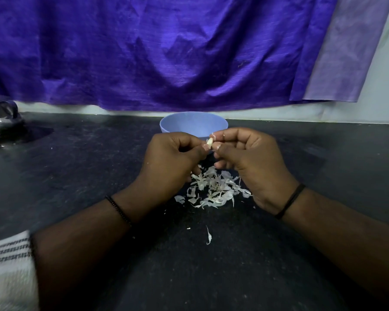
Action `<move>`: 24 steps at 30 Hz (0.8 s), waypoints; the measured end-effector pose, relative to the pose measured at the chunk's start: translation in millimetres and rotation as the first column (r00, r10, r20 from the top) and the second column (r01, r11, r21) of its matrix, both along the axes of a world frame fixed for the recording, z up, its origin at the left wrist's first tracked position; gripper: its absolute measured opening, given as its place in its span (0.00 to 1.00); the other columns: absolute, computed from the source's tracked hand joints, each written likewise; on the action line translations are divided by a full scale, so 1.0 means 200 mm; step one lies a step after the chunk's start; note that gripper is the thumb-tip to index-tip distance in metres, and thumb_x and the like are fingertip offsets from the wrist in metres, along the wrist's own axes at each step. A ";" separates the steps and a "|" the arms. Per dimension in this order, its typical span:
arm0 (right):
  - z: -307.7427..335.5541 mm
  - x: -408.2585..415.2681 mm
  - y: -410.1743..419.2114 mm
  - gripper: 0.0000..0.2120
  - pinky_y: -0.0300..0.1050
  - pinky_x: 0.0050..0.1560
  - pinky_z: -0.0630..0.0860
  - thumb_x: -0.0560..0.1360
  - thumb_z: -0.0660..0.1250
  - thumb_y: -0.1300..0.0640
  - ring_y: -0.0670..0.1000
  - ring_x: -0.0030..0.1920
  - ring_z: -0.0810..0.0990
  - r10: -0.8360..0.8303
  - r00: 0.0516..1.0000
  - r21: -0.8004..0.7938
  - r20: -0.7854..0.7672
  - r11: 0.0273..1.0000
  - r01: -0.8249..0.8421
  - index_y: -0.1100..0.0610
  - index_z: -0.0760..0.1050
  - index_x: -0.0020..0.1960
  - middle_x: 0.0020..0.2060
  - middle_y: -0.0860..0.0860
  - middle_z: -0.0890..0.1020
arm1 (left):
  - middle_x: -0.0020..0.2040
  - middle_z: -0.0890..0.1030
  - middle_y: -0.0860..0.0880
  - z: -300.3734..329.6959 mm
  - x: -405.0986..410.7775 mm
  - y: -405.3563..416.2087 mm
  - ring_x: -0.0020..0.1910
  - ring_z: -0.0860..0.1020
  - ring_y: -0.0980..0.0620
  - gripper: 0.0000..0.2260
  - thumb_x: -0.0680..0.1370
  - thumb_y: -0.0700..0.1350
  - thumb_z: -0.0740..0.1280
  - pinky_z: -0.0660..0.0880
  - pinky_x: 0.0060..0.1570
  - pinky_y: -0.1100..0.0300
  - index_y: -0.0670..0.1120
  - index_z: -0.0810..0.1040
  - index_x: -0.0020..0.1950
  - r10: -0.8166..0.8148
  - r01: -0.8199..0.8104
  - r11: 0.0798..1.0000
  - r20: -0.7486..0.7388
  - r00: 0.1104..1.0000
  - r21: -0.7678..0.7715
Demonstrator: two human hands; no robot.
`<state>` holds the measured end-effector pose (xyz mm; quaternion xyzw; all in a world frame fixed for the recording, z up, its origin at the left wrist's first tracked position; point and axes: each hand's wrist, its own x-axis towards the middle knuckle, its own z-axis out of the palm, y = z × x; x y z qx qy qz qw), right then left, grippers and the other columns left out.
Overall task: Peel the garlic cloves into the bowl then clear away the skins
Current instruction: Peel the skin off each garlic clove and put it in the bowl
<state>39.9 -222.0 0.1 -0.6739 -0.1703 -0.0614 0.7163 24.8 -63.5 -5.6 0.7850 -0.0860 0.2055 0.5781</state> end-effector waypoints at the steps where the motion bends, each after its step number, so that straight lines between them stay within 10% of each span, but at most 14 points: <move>1: 0.00 0.00 0.00 0.07 0.41 0.38 0.81 0.74 0.71 0.69 0.47 0.37 0.82 0.007 1.000 0.003 -0.006 1.000 -0.007 0.62 0.82 0.50 0.41 0.55 0.86 | 0.28 0.81 0.47 0.00 0.00 0.00 0.26 0.77 0.54 0.04 0.77 0.43 0.72 0.73 0.26 0.61 0.46 0.86 0.44 -0.001 0.001 1.000 0.003 1.000 0.016; 15: 0.00 -0.01 0.02 0.04 0.47 0.38 0.84 0.76 0.69 0.68 0.51 0.35 0.84 0.044 0.999 -0.045 -0.010 0.998 -0.044 0.61 0.80 0.48 0.36 0.55 0.85 | 0.38 0.79 0.54 -0.02 0.02 0.03 0.37 0.75 0.59 0.07 0.76 0.45 0.70 0.71 0.37 0.62 0.51 0.86 0.51 0.042 -0.236 0.832 0.367 0.929 0.501; 24: 0.00 0.01 0.00 0.05 0.42 0.38 0.83 0.75 0.71 0.68 0.48 0.36 0.82 -0.014 1.000 -0.054 0.017 0.998 0.015 0.63 0.81 0.50 0.37 0.56 0.84 | 0.33 0.82 0.57 0.02 0.02 0.02 0.29 0.78 0.60 0.05 0.76 0.40 0.73 0.73 0.31 0.64 0.50 0.85 0.45 0.062 -0.072 0.991 0.088 0.994 0.113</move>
